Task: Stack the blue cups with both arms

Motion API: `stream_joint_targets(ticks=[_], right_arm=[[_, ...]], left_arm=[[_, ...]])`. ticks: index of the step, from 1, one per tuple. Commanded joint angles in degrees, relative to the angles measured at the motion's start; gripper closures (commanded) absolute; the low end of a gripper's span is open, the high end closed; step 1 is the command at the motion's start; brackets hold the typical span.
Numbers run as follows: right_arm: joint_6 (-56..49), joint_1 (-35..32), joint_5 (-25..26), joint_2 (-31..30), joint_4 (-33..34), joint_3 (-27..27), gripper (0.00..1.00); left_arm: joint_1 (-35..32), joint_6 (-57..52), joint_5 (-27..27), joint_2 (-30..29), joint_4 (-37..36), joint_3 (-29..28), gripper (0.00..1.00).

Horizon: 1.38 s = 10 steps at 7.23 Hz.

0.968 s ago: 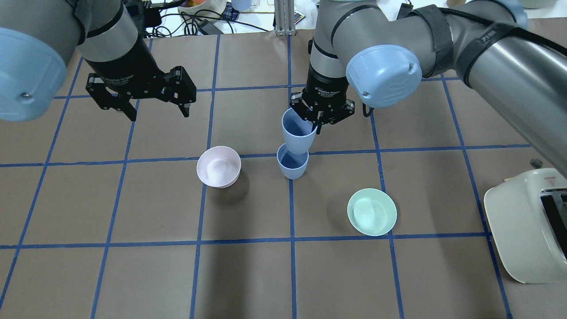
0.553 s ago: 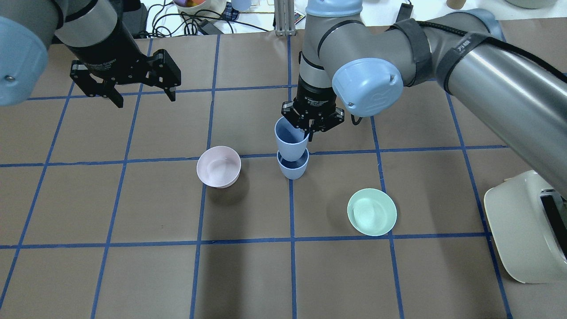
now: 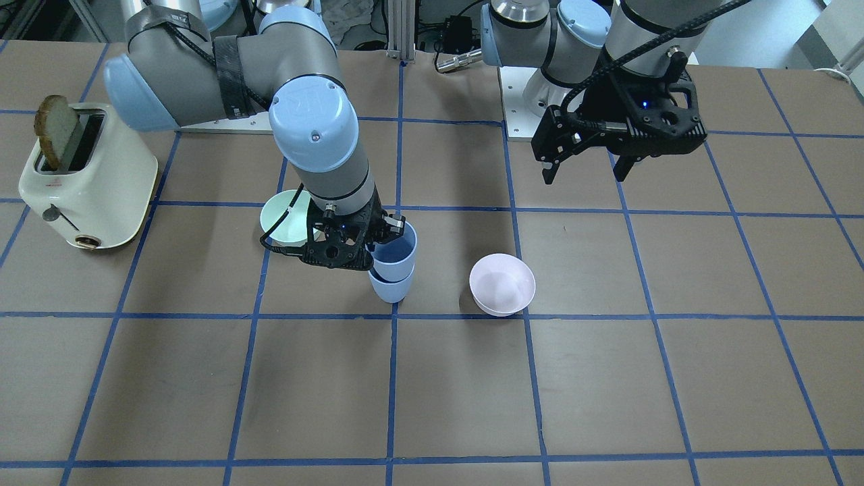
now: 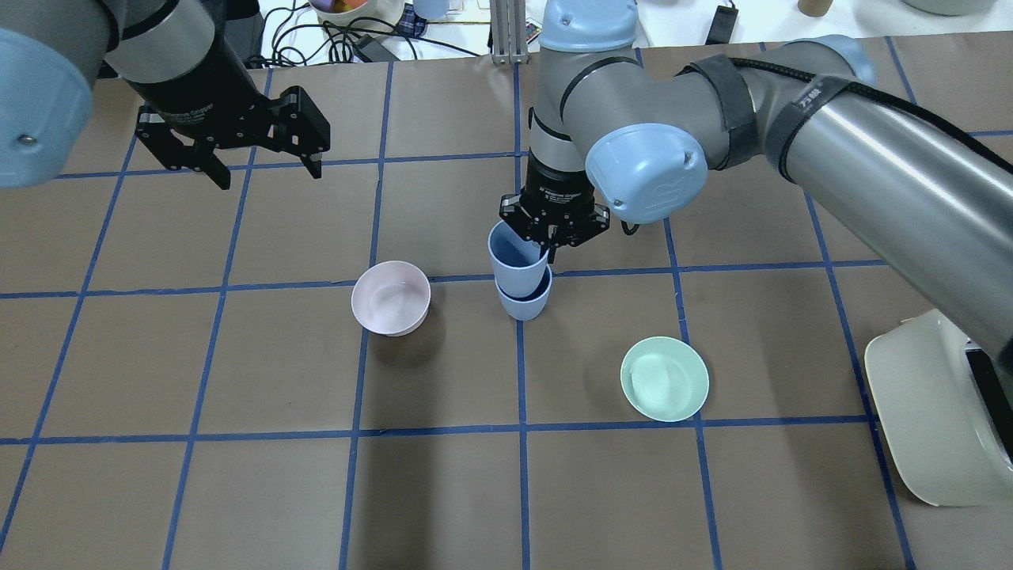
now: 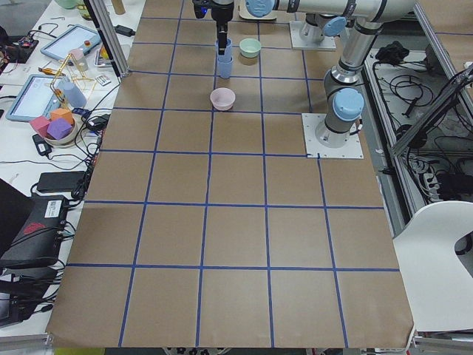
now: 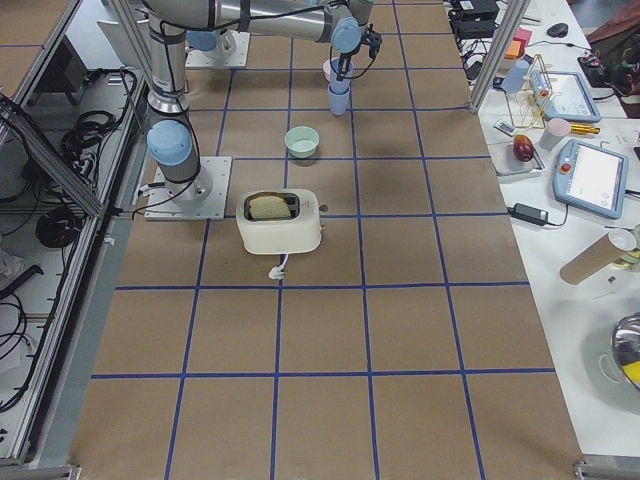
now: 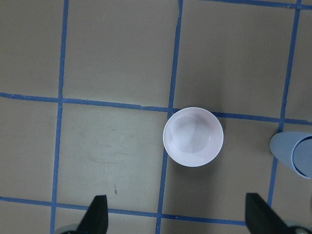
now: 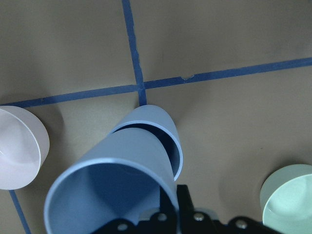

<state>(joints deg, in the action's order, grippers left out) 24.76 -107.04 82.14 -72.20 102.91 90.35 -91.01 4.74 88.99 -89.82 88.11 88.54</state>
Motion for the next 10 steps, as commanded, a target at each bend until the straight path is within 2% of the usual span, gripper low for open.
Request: stream_joint_targets(ticks=[1, 4, 5, 8, 10], right_arm=[[-0.32, 0.08, 1.0, 0.04, 1.76, -0.26, 0.0], [-1.91, 1.65, 1.36, -2.67, 1.77, -1.32, 0.0], [-5.13, 2.97, 3.8, -4.34, 1.77, -1.58, 0.0], [-11.21, 8.85, 4.78, -5.67, -2.34, -5.34, 0.0], [-20.95, 15.86, 4.79, -8.2, -4.28, -5.45, 0.0]], left_arm=[[0.04, -2.09, -1.27, 0.08, 0.65, 0.15, 0.0], [-0.14, -3.24, -0.31, -0.01, 1.27, -0.38, 0.0], [-0.14, -3.24, -0.31, 0.25, 1.27, -0.38, 0.0], [-0.14, -3.24, -0.22, 0.43, 1.36, -0.38, 0.0], [-0.14, -3.24, -0.22, 0.34, 1.28, -0.38, 0.0]])
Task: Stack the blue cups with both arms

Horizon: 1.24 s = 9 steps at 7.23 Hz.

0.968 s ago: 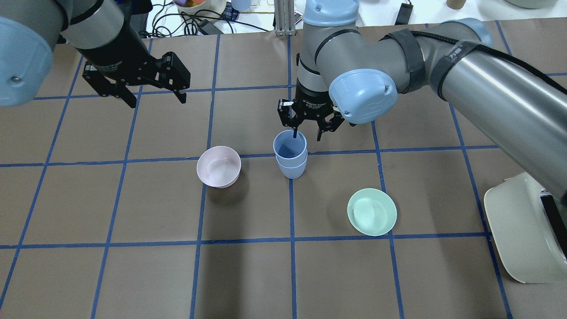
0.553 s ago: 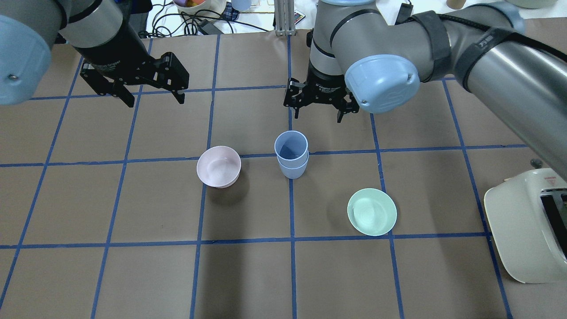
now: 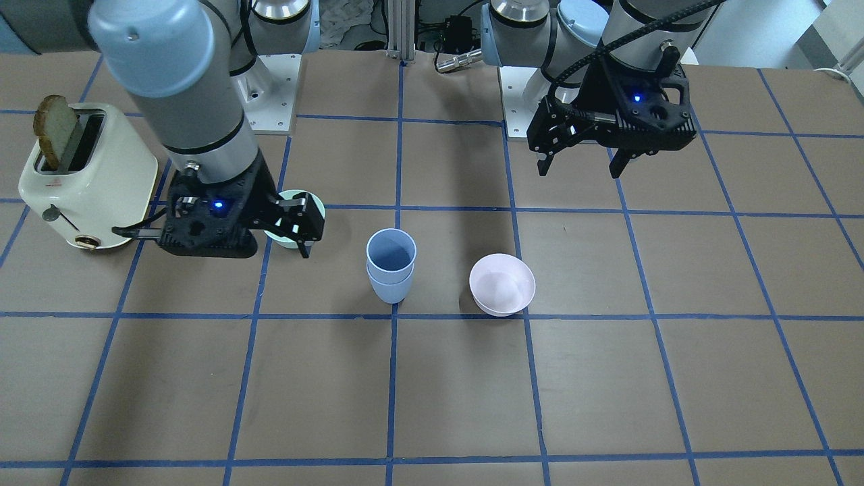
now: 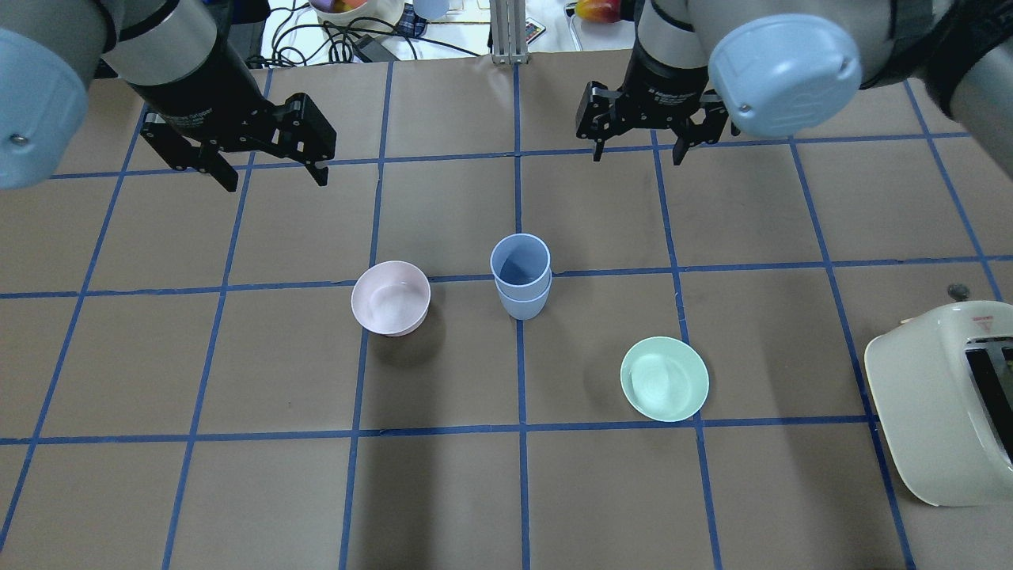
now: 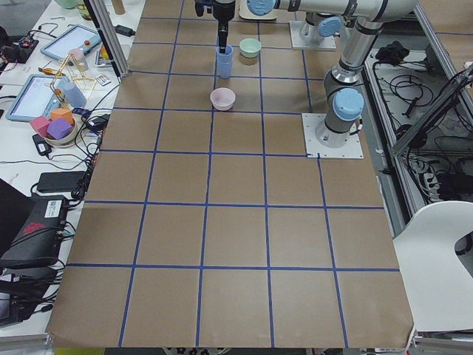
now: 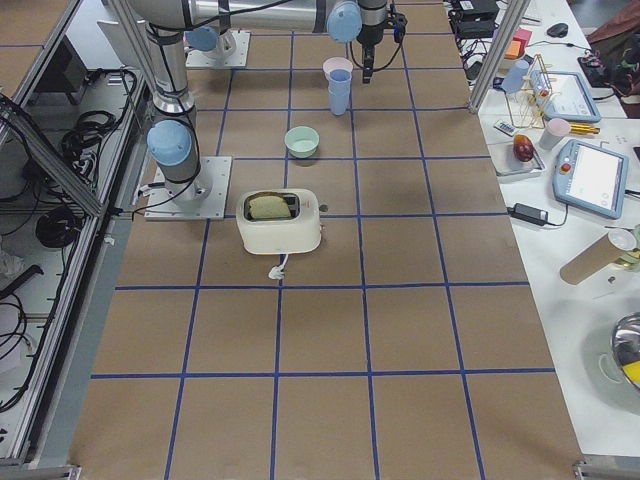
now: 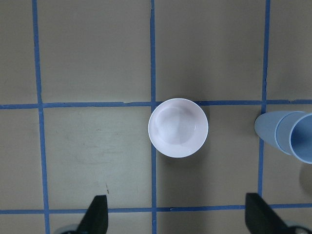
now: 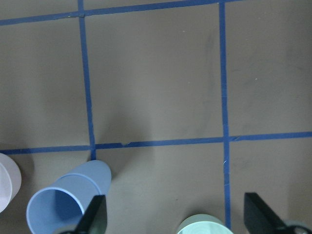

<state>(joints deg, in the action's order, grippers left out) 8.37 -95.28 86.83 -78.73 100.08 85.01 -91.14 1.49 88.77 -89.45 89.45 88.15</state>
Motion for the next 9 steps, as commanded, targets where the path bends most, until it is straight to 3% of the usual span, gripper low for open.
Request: stream_joint_targets(ticks=[1, 3, 5, 9], right_arm=[[-7.38, 6.4, 0.26, -3.6, -5.38, 0.07, 0.0], [-6.71, 6.16, 0.44, -8.43, -6.92, 1.99, 0.0], [-6.79, 6.16, 0.53, -14.84, -6.83, 8.82, 0.0], [-7.05, 6.07, 3.96, -14.88, -9.11, 8.25, 0.0]], left_arm=[[0.0, 0.0, 0.0, 0.06, -0.07, -0.09, 0.0], [0.09, 0.0, -0.08, -0.02, -0.07, -0.18, 0.0], [0.09, 0.0, -0.08, 0.07, -0.07, -0.18, 0.0], [0.09, 0.09, 0.0, 0.07, -0.07, -0.18, 0.0]])
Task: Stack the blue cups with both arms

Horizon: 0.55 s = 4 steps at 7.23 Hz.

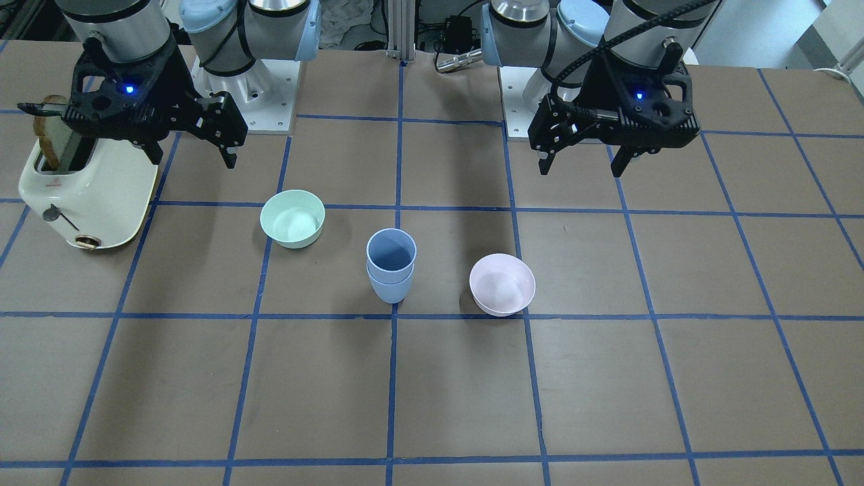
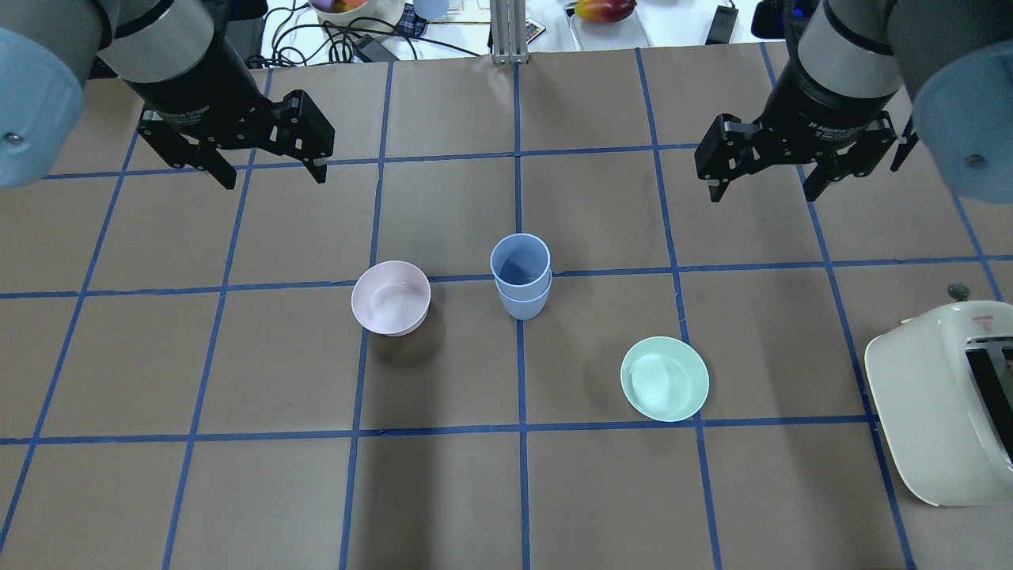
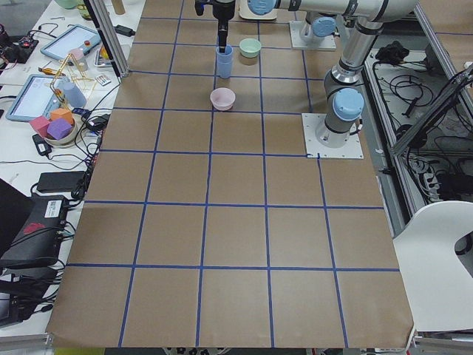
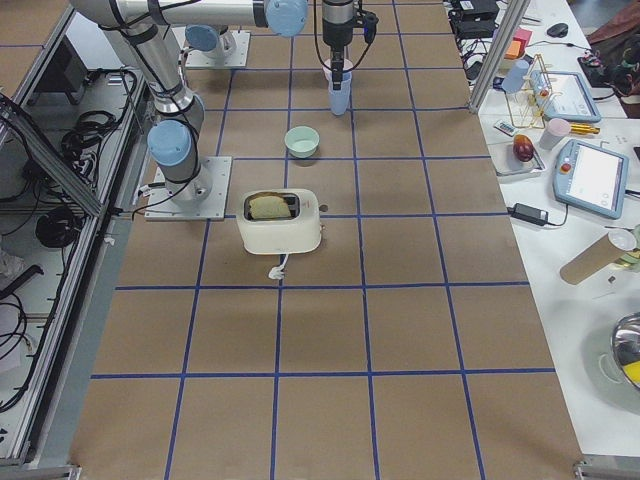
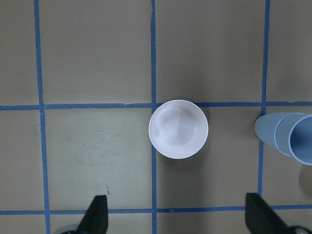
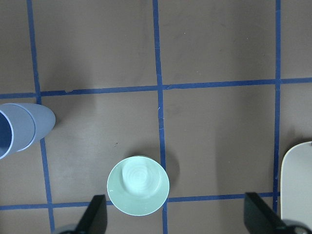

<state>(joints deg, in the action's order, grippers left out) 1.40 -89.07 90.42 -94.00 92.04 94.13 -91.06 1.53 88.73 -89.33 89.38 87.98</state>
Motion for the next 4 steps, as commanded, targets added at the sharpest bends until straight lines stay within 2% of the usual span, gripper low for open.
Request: stream_joint_targets(ticks=[1, 4], right_arm=[[-0.09, -0.14, -0.15, 0.57, -1.16, -1.31, 0.0], [0.09, -0.05, -1.03, 0.74, -1.51, -1.4, 0.0]], left_arm=[[0.0, -0.04, -0.05, -0.14, 0.0, 0.0, 0.0], [0.0, -0.04, -0.05, -0.15, -0.09, 0.0, 0.0]])
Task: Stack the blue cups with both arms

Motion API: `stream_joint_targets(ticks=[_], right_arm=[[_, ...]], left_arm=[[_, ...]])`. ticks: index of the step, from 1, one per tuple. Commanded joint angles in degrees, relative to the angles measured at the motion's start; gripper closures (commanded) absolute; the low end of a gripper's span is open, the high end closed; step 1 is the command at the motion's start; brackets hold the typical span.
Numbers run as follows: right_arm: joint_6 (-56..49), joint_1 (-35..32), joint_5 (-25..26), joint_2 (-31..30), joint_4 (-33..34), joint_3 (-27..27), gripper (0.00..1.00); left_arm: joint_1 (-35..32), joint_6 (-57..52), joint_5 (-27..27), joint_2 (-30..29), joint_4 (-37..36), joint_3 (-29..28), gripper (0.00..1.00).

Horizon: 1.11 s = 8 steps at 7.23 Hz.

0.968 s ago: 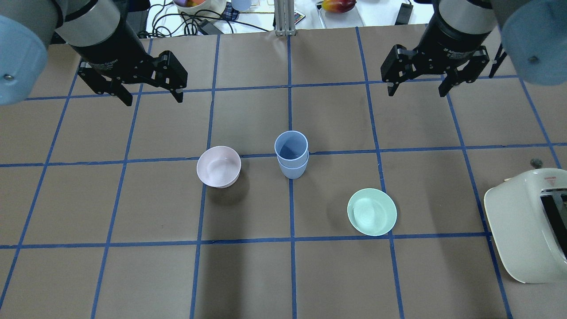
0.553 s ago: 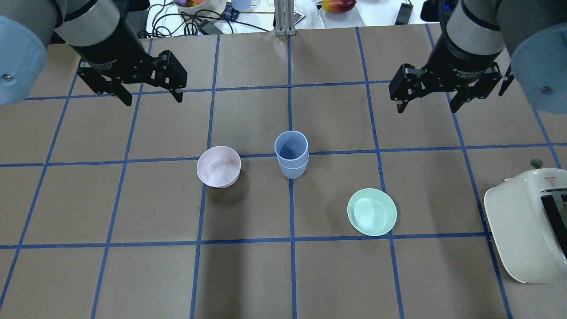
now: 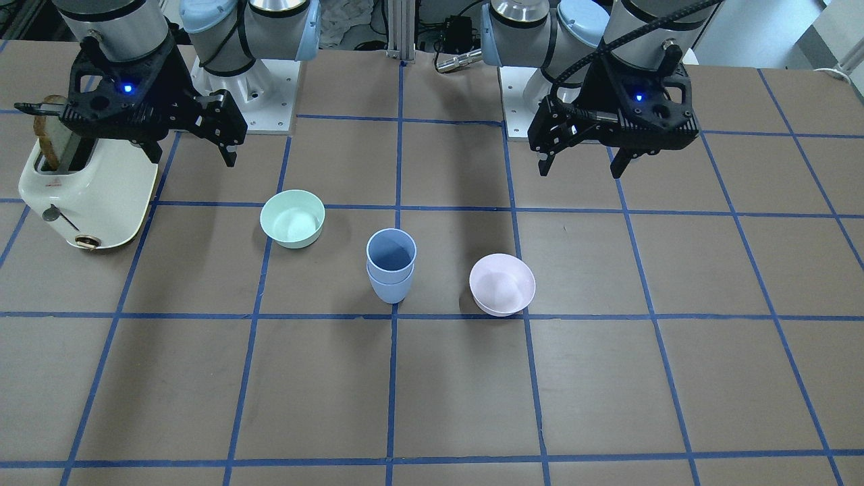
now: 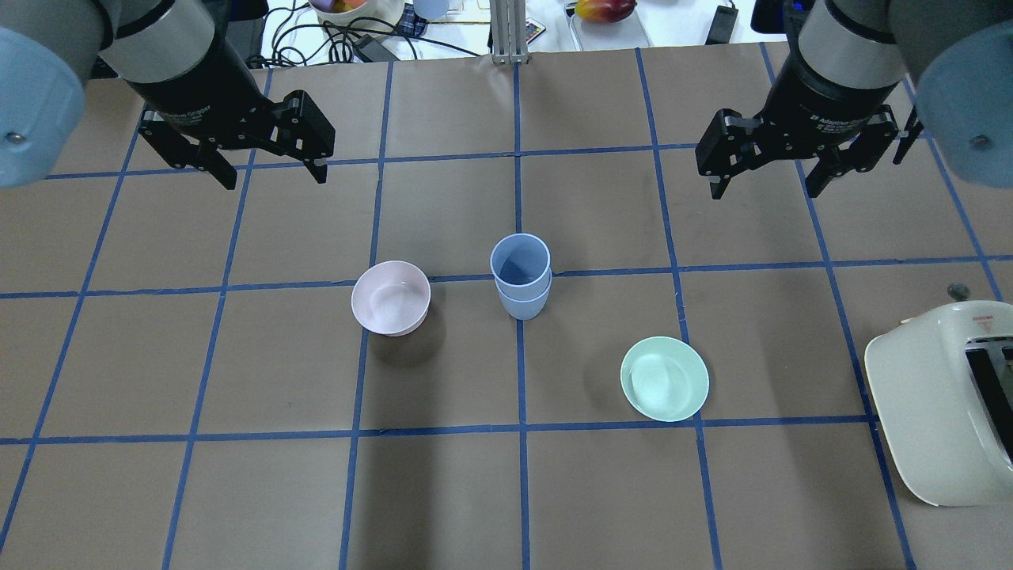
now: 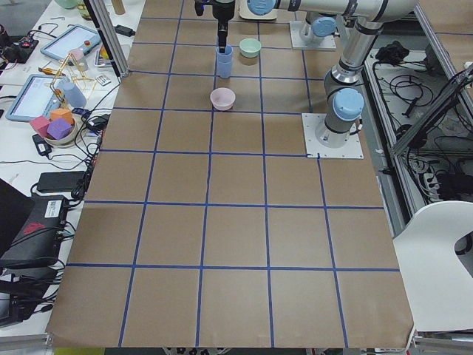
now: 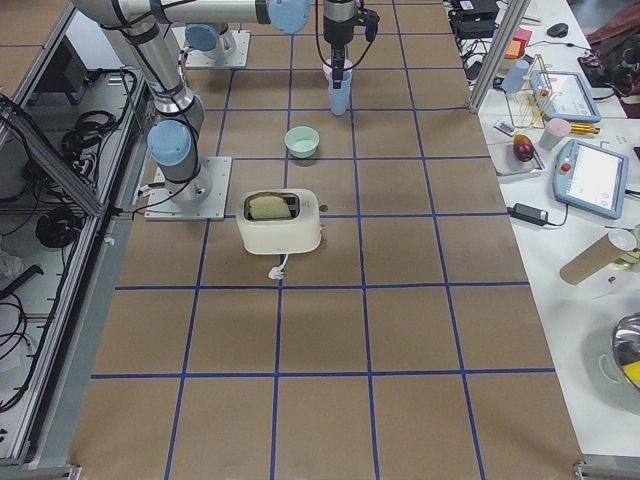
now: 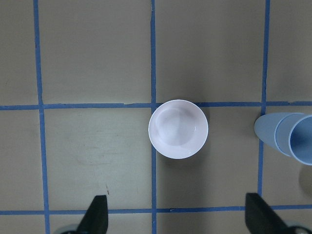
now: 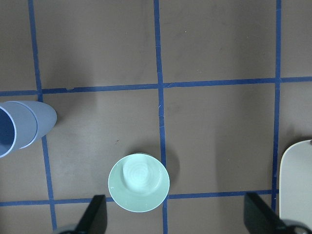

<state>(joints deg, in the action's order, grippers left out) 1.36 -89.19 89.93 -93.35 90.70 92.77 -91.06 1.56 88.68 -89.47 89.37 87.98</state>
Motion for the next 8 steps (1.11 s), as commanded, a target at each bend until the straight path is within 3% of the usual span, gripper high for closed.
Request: stream_joint_targets(ticks=[1, 8], right_arm=[[0.4, 0.07, -1.25, 0.79, -0.18, -0.31, 0.0], [3.39, 0.07, -0.73, 1.5, -0.62, -0.84, 0.0]], left_arm=[[0.0, 0.02, 0.08, 0.08, 0.02, 0.0, 0.0], [0.0, -0.06, 0.08, -0.01, 0.02, -0.35, 0.0]])
